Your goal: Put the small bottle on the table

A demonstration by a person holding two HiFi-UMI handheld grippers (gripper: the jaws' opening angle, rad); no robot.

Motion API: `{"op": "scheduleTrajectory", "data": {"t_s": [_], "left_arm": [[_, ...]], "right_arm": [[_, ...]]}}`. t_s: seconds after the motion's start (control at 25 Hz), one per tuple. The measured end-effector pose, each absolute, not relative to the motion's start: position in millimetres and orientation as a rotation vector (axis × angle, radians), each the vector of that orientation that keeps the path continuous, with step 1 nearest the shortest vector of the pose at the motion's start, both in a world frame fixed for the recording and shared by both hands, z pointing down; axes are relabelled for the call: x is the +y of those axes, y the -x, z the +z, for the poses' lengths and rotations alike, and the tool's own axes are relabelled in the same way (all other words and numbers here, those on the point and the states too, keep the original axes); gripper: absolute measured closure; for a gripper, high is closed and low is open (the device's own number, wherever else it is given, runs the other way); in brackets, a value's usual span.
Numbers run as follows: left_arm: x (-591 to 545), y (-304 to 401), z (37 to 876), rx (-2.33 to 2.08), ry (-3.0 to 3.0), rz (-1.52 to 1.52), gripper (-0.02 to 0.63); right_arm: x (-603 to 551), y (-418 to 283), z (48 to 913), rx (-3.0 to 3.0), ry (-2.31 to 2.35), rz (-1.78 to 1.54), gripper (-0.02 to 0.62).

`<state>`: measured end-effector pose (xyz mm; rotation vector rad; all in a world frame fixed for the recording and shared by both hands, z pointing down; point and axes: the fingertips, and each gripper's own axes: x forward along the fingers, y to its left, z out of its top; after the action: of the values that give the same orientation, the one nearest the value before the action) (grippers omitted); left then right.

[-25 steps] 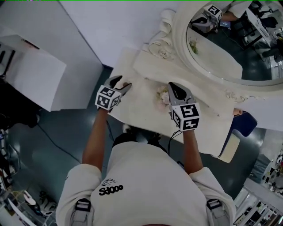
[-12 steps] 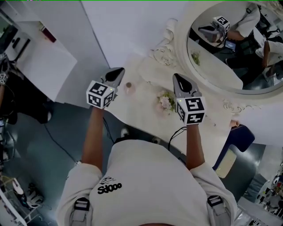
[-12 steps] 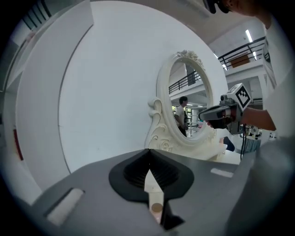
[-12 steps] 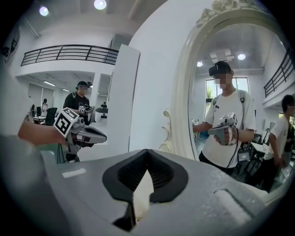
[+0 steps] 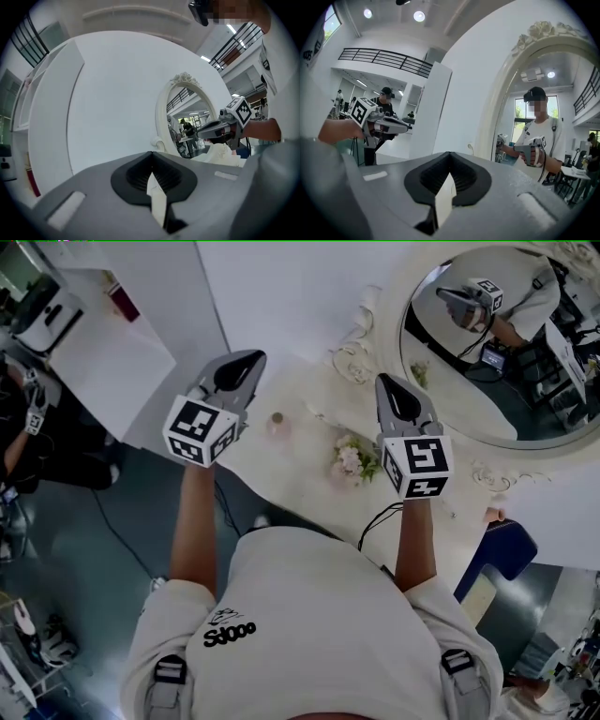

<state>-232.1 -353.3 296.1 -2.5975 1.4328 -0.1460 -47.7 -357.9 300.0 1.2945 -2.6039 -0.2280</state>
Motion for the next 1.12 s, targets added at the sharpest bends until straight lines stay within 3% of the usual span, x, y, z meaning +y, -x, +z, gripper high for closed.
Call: {"op": "scheduleTrajectory", "data": {"t_s": [0.48,1.12], "left_arm": [[-313.8,203.9,239.6,1.358,2.467,-0.171,0.589],[-302.8,204.9,246.3,1.370,2.507,-0.178,0.589]], "right_arm": [[-330.9,59.9,251.0,-2.666,-1.230,-0.425,0.594],[-320.5,61.9,255.6,-2.643,-1.215,-0.429,0.594]]}}
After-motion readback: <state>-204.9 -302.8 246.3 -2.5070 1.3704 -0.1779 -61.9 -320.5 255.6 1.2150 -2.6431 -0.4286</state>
